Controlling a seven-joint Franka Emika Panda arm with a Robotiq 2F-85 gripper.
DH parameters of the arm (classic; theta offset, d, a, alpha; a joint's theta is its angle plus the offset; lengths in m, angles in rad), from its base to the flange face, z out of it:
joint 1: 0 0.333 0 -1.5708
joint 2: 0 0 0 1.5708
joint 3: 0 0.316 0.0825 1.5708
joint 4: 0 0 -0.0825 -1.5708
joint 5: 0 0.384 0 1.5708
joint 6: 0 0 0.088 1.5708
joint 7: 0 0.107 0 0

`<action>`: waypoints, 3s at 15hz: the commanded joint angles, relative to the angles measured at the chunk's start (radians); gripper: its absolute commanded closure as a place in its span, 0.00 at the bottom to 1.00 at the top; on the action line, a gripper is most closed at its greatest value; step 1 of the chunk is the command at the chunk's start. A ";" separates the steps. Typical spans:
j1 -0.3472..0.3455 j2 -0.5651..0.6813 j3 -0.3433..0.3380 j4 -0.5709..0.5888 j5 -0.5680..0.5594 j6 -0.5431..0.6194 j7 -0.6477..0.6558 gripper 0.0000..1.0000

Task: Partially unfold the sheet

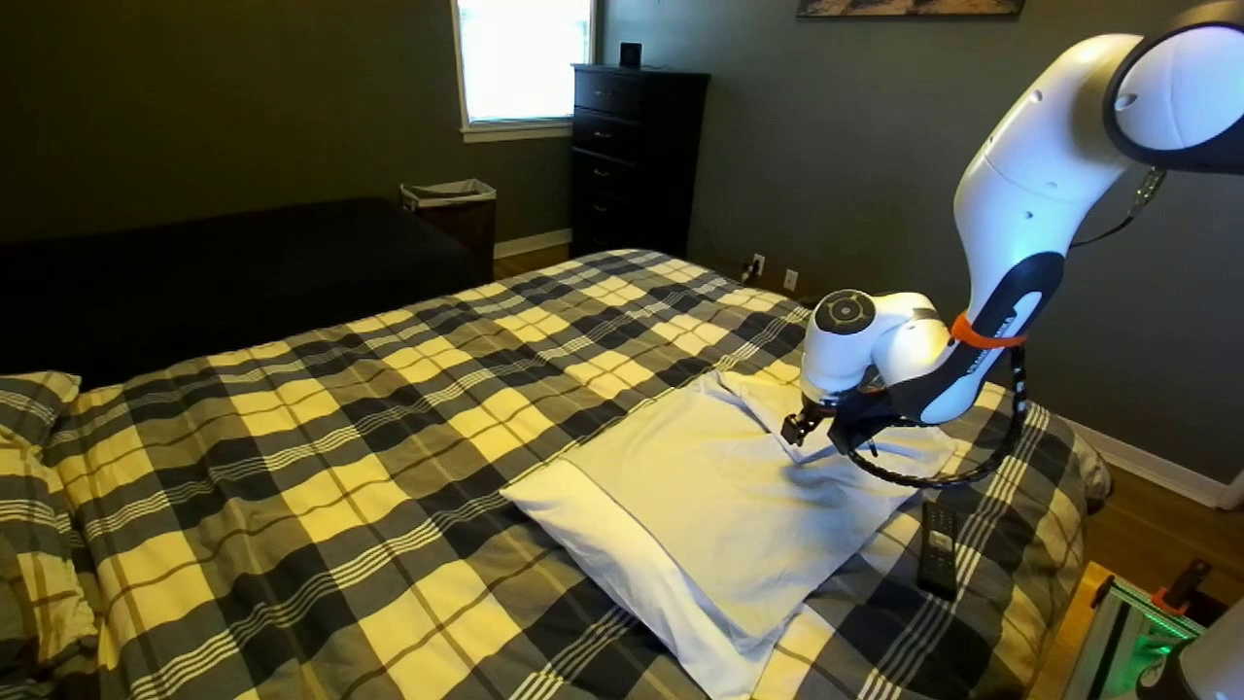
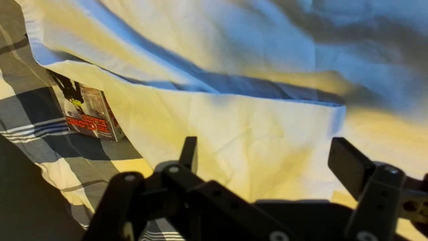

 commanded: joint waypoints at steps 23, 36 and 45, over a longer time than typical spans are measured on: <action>-0.012 0.089 0.048 0.091 0.119 -0.079 -0.056 1.00; -0.114 0.003 -0.014 0.096 0.167 -0.061 -0.016 0.99; -0.153 0.068 -0.008 0.239 0.417 -0.115 -0.134 1.00</action>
